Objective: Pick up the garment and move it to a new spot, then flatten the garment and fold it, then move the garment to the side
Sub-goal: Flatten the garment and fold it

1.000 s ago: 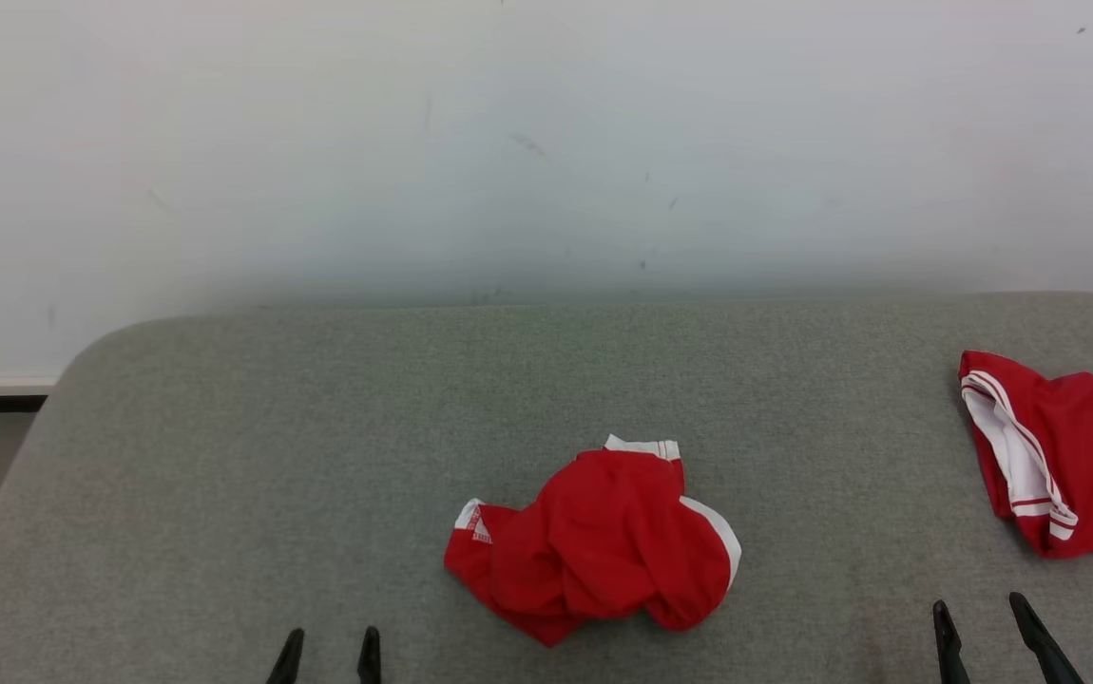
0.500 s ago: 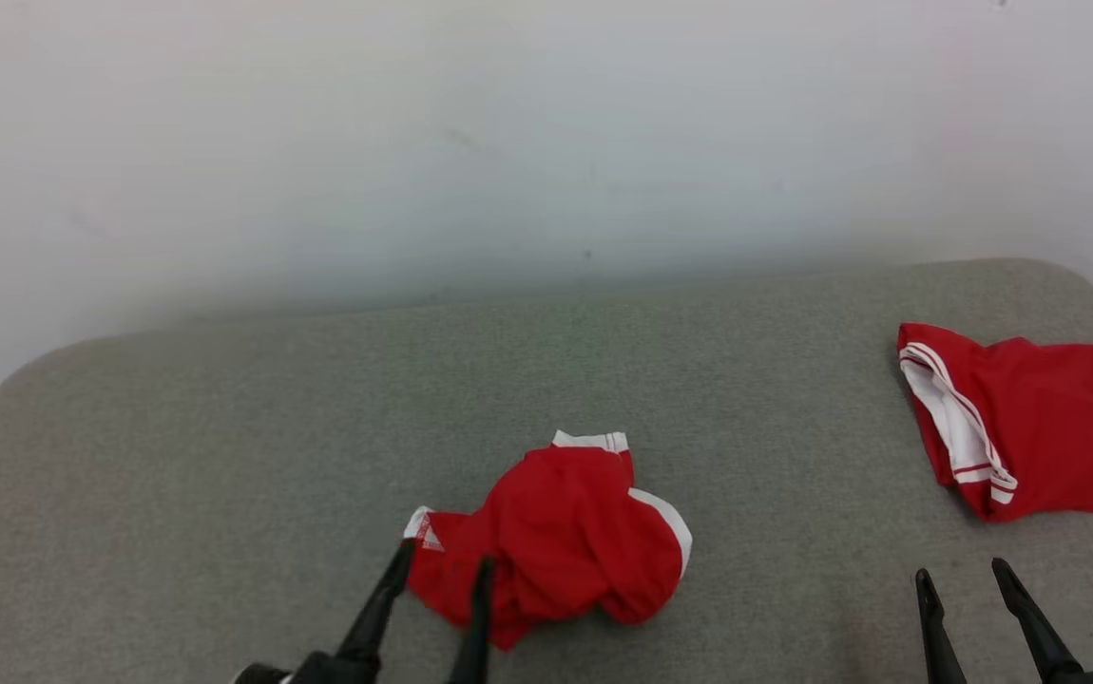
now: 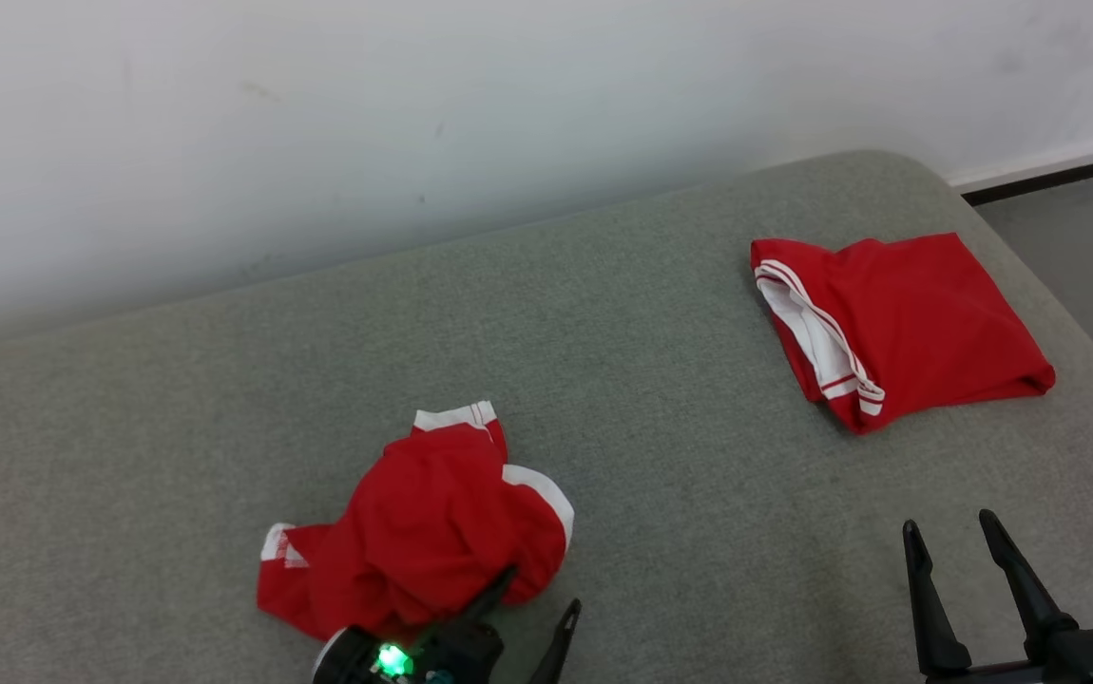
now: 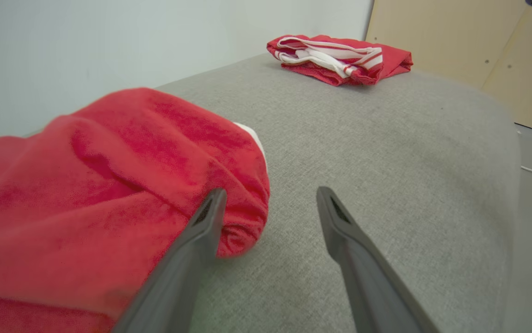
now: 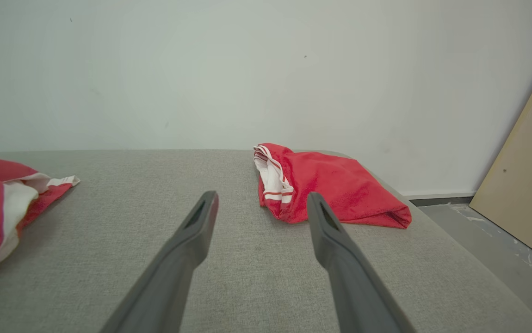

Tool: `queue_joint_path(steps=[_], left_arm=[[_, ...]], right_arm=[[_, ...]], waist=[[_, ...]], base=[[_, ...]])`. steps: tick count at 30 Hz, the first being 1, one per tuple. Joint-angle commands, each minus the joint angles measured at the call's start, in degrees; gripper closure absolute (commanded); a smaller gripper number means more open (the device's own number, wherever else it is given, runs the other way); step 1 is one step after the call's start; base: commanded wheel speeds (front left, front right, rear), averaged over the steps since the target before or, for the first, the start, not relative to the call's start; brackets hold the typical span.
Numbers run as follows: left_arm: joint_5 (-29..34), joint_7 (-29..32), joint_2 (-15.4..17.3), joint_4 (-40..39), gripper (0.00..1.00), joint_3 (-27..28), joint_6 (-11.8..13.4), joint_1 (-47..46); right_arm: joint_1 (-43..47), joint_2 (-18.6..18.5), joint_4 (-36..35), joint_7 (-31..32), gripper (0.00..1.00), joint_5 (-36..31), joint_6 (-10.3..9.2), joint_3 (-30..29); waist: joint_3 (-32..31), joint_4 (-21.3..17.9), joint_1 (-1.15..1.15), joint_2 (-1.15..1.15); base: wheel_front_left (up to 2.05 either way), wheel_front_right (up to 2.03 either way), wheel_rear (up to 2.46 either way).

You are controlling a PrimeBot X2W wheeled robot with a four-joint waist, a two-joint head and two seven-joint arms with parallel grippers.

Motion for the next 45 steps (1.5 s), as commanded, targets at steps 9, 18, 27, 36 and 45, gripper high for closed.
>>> queue_joint_path(steps=[9,18,27,36,45], left_arm=[[2.8,0.0,2.2,14.4,0.00,1.6,4.0,-8.8],[0.7,0.2,3.1,23.5,1.00,3.1,4.4,-13.6],[-5.9,0.0,0.6,20.3,1.00,4.4,0.3,-18.1],[-20.6,3.3,0.2,6.9,1.00,-0.4,-2.2,-21.9],[-32.7,6.8,0.2,-9.6,1.00,-6.6,4.1,-27.8]], right_arm=[[-2.3,-0.1,-0.4,0.1,0.00,0.9,-0.17,-0.3],[-2.8,-0.1,0.0,0.1,0.00,1.4,-0.17,-0.2],[-2.1,-0.1,0.4,0.1,0.00,1.6,-0.17,-0.7],[-1.4,-0.1,1.0,0.1,0.00,1.9,-0.17,0.3],[-0.2,-0.1,1.6,0.1,0.00,2.0,-0.17,0.2]], waist=[[4.5,-3.2,0.00,0.00],[5.2,-3.1,0.00,0.00],[3.7,-1.4,0.00,0.00],[1.1,-0.7,0.00,0.00],[-1.0,-0.2,0.00,0.00]], base=[[0.00,0.00,0.00],[0.00,0.00,0.00],[0.00,0.00,0.00],[0.00,0.00,0.00],[0.00,0.00,0.00]])
